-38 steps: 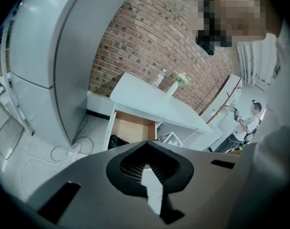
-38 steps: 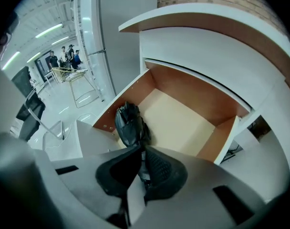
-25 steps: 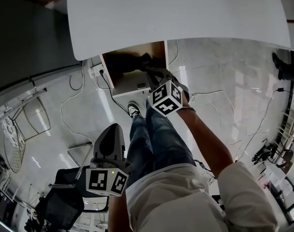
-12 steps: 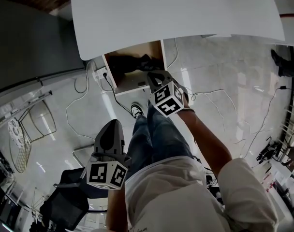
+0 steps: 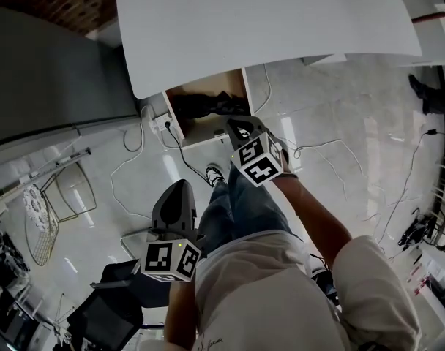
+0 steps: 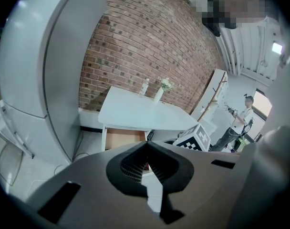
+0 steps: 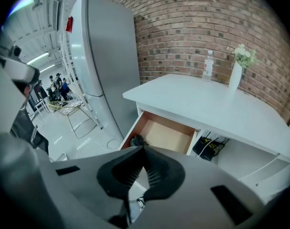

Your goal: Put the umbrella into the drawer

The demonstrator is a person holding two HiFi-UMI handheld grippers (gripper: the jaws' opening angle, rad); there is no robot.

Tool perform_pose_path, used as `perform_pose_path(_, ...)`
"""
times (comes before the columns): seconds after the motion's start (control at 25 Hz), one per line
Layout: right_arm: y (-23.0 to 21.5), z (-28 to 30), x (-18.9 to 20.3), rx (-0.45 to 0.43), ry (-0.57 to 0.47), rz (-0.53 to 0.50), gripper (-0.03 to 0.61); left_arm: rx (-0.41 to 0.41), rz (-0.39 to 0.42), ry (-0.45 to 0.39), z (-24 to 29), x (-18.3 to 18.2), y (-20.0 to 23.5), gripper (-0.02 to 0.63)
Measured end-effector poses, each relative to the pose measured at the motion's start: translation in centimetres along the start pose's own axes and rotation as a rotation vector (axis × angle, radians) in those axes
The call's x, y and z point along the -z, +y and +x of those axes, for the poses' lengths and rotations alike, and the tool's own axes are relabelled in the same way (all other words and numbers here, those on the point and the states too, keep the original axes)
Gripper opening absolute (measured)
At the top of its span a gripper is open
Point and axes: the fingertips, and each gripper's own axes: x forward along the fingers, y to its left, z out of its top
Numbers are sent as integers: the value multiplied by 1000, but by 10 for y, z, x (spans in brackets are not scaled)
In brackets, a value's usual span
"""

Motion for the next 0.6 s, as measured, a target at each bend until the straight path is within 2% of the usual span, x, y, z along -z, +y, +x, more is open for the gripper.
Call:
perform_pose_path(0.16,8,-14,-8,2,-18,29,17,13,15,-10,-9,-4,-7,17)
perform_pose_path(0.6,28,-62,-22,6,-67,22,17,50,76,-44,-37,-9,-21,17)
